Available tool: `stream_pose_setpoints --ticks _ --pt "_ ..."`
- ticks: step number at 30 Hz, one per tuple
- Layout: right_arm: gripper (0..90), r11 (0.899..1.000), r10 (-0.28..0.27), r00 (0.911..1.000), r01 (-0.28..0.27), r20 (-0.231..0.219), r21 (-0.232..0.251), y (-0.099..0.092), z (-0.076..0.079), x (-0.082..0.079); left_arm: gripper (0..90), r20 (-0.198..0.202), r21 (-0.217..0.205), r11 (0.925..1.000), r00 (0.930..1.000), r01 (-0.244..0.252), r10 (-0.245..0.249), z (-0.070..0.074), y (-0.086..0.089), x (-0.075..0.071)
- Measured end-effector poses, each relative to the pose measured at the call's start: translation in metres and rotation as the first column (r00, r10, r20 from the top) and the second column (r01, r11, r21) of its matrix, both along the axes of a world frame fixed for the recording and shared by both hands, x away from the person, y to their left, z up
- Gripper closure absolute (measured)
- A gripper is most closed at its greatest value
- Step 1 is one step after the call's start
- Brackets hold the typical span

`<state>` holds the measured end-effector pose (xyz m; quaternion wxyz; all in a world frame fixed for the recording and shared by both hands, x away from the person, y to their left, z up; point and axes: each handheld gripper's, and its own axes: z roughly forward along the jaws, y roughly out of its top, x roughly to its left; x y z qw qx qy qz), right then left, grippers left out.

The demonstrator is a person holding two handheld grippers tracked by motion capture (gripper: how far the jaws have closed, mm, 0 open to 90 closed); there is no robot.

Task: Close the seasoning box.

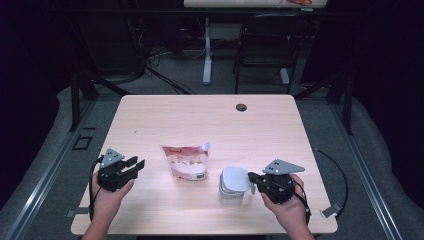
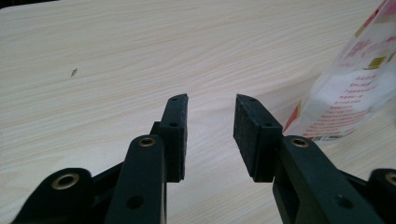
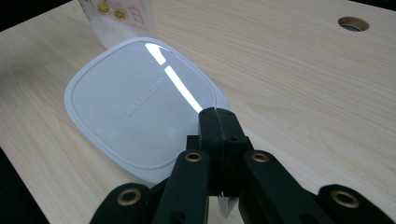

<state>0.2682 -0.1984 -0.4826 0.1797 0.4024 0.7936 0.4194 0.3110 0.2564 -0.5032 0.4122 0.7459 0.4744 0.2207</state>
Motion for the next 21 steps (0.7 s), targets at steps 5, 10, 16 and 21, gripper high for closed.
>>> stream_pose_setpoints --ticks 5,10,16,21 --pt "90.0 1.0 -0.016 0.9999 0.016 -0.006 -0.008 -0.0018 -0.0029 0.0003 65.2 0.001 -0.002 1.0 1.0 0.0 0.0 0.0006 -0.0001 -0.0002" --pt "90.0 1.0 -0.022 0.9993 0.022 -0.031 0.013 -0.0057 -0.0064 0.0021 65.2 0.002 -0.001 1.0 1.0 -0.001 0.001 0.0013 0.0008 -0.0004" --pt "90.0 1.0 -0.024 0.9992 0.024 -0.032 0.009 -0.005 -0.0076 0.002 65.2 0.0 -0.002 1.0 1.0 -0.001 0.001 0.0002 -0.0003 -0.0002" --pt "90.0 1.0 -0.024 0.999 0.025 -0.039 0.015 -0.0065 -0.0088 0.0026 65.1 0.0 0.003 1.0 1.0 0.004 -0.004 0.0002 -0.0011 -0.0002"
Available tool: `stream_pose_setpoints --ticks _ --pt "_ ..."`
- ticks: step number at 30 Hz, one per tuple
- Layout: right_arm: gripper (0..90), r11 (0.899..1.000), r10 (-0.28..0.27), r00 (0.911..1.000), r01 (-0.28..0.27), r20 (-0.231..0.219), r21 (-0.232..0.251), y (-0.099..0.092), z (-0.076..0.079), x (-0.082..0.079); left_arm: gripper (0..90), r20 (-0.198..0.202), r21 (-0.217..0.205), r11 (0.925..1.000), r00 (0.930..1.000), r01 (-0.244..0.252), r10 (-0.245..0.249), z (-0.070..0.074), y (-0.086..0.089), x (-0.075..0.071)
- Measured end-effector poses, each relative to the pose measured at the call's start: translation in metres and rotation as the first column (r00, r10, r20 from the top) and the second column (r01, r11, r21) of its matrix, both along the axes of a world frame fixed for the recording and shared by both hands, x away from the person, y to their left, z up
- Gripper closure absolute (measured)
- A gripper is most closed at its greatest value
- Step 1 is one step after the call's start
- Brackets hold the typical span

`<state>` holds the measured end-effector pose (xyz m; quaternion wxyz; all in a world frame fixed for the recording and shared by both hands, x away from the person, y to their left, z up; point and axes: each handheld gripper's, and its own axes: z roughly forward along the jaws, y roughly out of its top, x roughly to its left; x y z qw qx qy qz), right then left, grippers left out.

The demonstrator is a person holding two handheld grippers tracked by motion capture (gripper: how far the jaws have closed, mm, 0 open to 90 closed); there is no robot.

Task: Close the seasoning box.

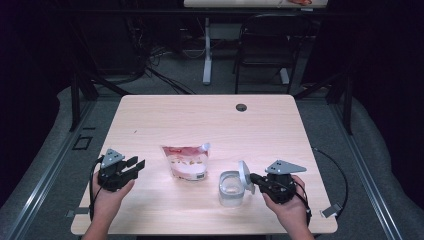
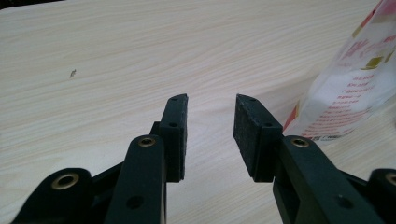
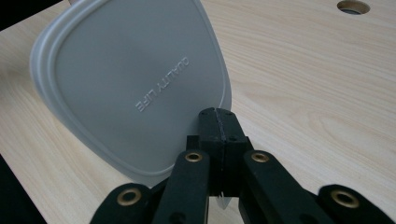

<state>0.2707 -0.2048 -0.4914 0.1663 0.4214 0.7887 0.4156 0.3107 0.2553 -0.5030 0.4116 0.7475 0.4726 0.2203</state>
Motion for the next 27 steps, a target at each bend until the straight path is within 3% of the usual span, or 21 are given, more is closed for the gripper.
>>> stream_pose_setpoints --ticks 16,27 --pt "90.0 0.998 -0.009 0.9982 0.013 -0.059 0.067 -0.009 -0.013 0.004 64.9 0.002 -0.004 1.0 1.0 -0.004 0.004 0.0 0.001 0.0" --pt "90.0 0.994 -0.03 0.997 0.037 -0.071 0.099 -0.018 -0.017 0.006 65.0 0.004 -0.002 1.0 1.0 -0.004 0.004 0.001 0.001 -0.001"
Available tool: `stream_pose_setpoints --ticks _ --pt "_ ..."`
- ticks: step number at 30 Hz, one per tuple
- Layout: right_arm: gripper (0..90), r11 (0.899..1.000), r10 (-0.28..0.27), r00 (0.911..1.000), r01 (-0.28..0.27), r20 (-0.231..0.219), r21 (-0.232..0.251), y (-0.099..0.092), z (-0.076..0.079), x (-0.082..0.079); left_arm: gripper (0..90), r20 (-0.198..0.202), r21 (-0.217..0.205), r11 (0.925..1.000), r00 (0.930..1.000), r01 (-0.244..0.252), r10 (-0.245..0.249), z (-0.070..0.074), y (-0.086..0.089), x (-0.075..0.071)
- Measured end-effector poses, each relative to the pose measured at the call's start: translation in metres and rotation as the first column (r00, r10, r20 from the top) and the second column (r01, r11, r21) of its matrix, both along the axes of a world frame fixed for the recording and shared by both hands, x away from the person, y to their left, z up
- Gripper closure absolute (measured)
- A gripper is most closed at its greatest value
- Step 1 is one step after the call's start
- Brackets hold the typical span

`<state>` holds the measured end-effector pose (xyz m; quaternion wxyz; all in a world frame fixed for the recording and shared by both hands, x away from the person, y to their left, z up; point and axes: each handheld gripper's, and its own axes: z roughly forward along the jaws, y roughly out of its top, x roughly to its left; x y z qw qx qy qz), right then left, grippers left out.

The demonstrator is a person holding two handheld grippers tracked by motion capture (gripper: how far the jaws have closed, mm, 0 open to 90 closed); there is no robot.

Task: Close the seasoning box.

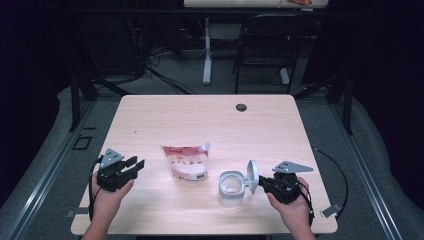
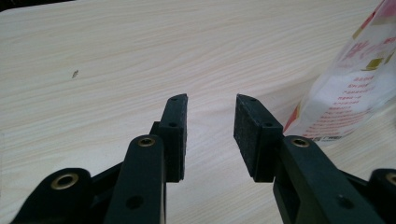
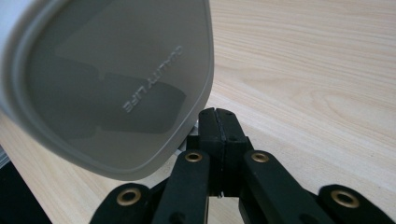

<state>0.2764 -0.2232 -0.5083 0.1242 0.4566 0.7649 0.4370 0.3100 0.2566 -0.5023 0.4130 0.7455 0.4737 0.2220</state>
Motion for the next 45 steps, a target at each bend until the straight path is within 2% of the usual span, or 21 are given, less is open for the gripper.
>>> stream_pose_setpoints --ticks 9,15,20,24,26,33,36,45 --pt "90.0 1.0 -0.003 0.9999 0.003 0.01 -0.01 0.0 0.0 -0.001 64.9 0.001 -0.001 1.0 1.0 0.0 0.0 0.0 -0.001 0.0" --pt "87.2 0.999 -0.02 0.9989 0.022 0.042 -0.048 -0.001 -0.001 -0.004 64.5 0.001 0.002 1.0 1.0 -0.001 0.001 0.0 0.0 0.0" --pt "82.1 0.997 -0.043 0.9976 0.047 0.054 -0.069 -0.003 -0.003 -0.005 65.6 0.004 0.021 0.9991 0.9993 0.038 -0.038 0.0 -0.003 -0.001" --pt "79.8 0.991 -0.052 0.996 0.06 0.072 -0.116 -0.003 -0.006 -0.01 64.8 0.002 0.007 0.9996 0.9996 0.028 -0.028 -0.001 -0.004 -0.001" --pt "79.7 0.992 -0.056 0.9955 0.064 0.077 -0.106 -0.003 -0.007 -0.012 64.4 0.0 0.004 0.9997 0.9997 0.023 -0.023 -0.001 -0.004 -0.001" --pt "78.0 0.992 -0.047 0.9971 0.054 0.059 -0.116 -0.005 -0.012 -0.02 63.3 -0.001 -0.006 0.9998 0.9998 0.018 -0.018 0.0 -0.005 0.0" --pt "77.6 0.992 -0.033 0.9987 0.038 0.039 -0.122 -0.005 -0.015 -0.021 63.0 -0.005 -0.006 0.9998 0.9998 0.021 -0.021 -0.001 -0.005 0.002" --pt "73.3 0.989 -0.007 0.999 0.014 0.044 -0.147 -0.002 -0.019 -0.024 62.2 -0.005 -0.003 0.9998 0.9997 0.022 -0.022 -0.002 -0.007 0.004"
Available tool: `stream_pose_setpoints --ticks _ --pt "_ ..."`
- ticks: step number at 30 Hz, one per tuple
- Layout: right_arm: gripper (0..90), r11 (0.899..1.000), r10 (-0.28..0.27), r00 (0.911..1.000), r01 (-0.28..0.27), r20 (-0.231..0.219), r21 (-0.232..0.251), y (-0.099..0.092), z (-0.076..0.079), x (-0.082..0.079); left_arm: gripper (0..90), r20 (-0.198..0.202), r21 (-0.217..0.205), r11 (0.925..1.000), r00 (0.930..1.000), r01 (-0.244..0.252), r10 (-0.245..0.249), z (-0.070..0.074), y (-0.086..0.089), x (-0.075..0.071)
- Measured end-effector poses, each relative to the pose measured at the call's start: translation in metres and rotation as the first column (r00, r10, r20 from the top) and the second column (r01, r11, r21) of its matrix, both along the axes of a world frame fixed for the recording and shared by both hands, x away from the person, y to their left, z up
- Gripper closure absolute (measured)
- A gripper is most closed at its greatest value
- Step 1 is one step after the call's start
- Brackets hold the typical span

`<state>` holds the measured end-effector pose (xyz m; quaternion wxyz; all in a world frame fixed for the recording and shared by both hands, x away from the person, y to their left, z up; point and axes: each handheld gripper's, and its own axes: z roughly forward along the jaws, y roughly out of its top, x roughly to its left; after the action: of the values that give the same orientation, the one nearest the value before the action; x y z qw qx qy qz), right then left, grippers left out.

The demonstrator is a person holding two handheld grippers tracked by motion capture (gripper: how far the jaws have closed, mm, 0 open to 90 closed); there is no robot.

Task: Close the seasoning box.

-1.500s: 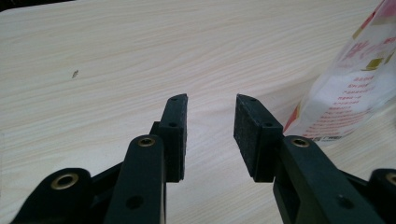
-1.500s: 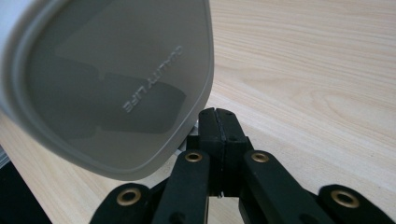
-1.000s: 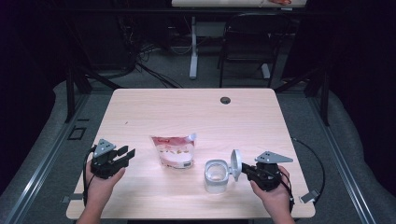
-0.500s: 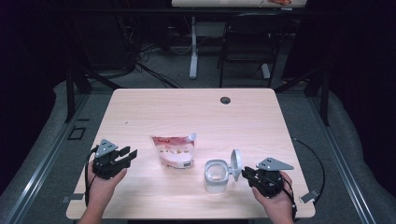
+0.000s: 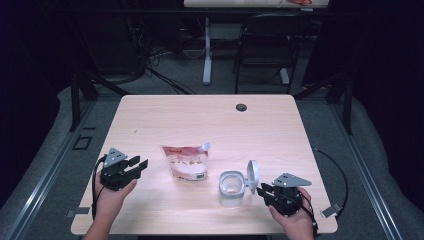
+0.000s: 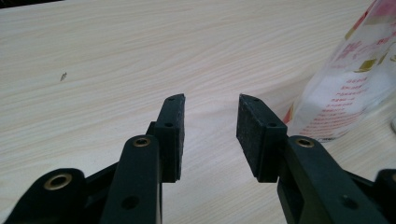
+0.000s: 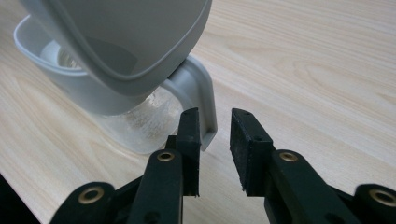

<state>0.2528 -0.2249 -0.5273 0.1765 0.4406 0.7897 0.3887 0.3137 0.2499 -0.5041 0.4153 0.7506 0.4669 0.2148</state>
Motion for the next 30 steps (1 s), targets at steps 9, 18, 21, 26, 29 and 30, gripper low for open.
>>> stream_pose_setpoints --ticks 9,18,21,26,29,30 --pt "73.5 1.0 0.009 0.9999 -0.009 -0.008 -0.007 0.001 -0.001 -0.001 62.1 0.0 0.0 1.0 1.0 -0.001 0.001 0.0 0.001 -0.001" --pt "73.9 0.999 0.027 0.9996 -0.027 0.013 0.019 -0.005 0.003 -0.005 61.7 0.007 -0.007 0.9999 0.9999 -0.014 0.014 0.001 0.005 -0.002" --pt "72.0 0.999 0.053 0.9986 -0.053 0.004 0.006 0.0 -0.002 -0.004 61.7 0.011 -0.008 0.9998 0.9998 -0.017 0.017 0.001 0.007 -0.003" --pt "75.5 0.999 0.053 0.9986 -0.053 0.003 -0.001 0.009 -0.006 0.001 62.2 0.009 -0.006 0.9998 0.9998 -0.017 0.017 0.001 0.007 -0.002" --pt "80.3 0.998 0.057 0.9984 -0.057 -0.003 -0.007 0.009 -0.006 0.004 62.4 0.009 -0.003 0.9999 0.9998 -0.016 0.016 0.001 0.007 -0.003" --pt "82.2 0.998 0.055 0.9985 -0.055 -0.006 0.005 0.01 -0.006 0.004 62.6 0.008 -0.002 0.9999 0.9998 -0.016 0.016 0.001 0.007 -0.003"
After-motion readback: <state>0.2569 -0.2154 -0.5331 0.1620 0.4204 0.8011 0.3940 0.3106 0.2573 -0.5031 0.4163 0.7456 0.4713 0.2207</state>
